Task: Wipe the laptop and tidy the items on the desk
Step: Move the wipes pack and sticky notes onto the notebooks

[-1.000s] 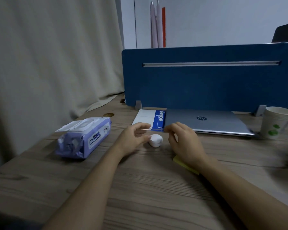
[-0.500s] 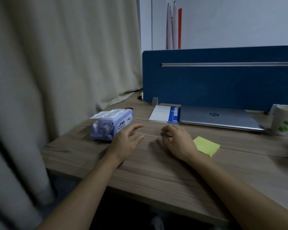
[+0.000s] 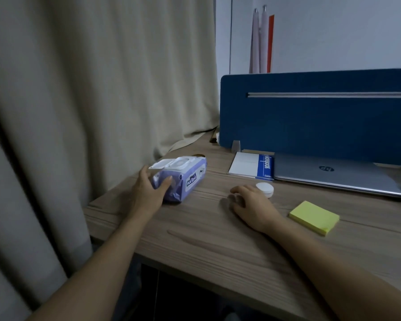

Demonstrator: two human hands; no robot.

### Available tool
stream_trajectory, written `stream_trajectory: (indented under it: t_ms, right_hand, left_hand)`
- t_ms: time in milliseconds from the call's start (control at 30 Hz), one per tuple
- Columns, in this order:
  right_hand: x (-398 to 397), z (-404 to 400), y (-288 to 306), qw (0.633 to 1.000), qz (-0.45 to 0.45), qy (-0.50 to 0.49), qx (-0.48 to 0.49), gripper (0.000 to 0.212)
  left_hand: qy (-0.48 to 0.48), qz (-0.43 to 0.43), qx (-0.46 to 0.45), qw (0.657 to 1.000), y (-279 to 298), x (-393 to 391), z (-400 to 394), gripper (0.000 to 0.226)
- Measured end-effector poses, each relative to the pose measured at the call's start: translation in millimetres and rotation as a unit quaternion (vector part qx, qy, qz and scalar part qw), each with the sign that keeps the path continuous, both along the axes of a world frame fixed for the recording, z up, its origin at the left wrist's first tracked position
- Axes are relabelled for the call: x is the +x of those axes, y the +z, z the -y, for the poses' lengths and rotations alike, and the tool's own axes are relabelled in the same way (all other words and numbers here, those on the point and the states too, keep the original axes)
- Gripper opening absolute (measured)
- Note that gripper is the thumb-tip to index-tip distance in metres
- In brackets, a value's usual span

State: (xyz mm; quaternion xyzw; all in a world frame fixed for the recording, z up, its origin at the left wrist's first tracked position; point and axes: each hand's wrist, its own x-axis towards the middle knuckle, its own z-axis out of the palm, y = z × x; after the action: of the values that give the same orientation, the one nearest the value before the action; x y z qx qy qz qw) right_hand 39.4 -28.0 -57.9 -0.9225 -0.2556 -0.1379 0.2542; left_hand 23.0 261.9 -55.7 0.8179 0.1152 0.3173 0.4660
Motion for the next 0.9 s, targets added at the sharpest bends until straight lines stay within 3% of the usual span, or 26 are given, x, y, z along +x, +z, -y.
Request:
stream_trajectory:
  t_ms: [200, 333, 467, 700, 800, 900]
  right_hand:
    - [26.5, -2.7, -5.1, 0.999, 0.023, 0.013, -0.03, 0.041]
    - [41.6, -6.1, -4.4, 0.999, 0.026, 0.016, -0.034, 0.041]
    - [48.2, -9.3, -5.3, 0.998, 0.02, 0.023, -0.05, 0.043]
    - [40.1, -6.7, -4.2, 0.998, 0.043, 0.015, -0.052, 0.044]
    - [38.4, 2.2, -4.9, 0.987, 0.101, -0.057, -0.114, 0.043]
    - [42.1, 25.7, -4.0, 0.979, 0.024, -0.147, -0.138, 0.04]
  left_hand:
    - [-0.066, 0.064, 0.038, 0.995, 2.1, 24.9, 8.0, 0.08]
    - [-0.085, 0.093, 0.172, 0.977, 5.6, 22.2, 13.2, 0.079]
    - [-0.078, 0.084, 0.335, 0.935, 7.7, 19.0, 20.5, 0.065]
    - [-0.061, 0.05, 0.361, 0.929, 12.5, 32.7, 29.7, 0.05]
    - [-0.072, 0.056, 0.357, 0.93, 9.7, 36.5, 41.1, 0.052]
    - [-0.096, 0.062, 0.359, 0.926, 7.7, 39.0, 57.6, 0.059]
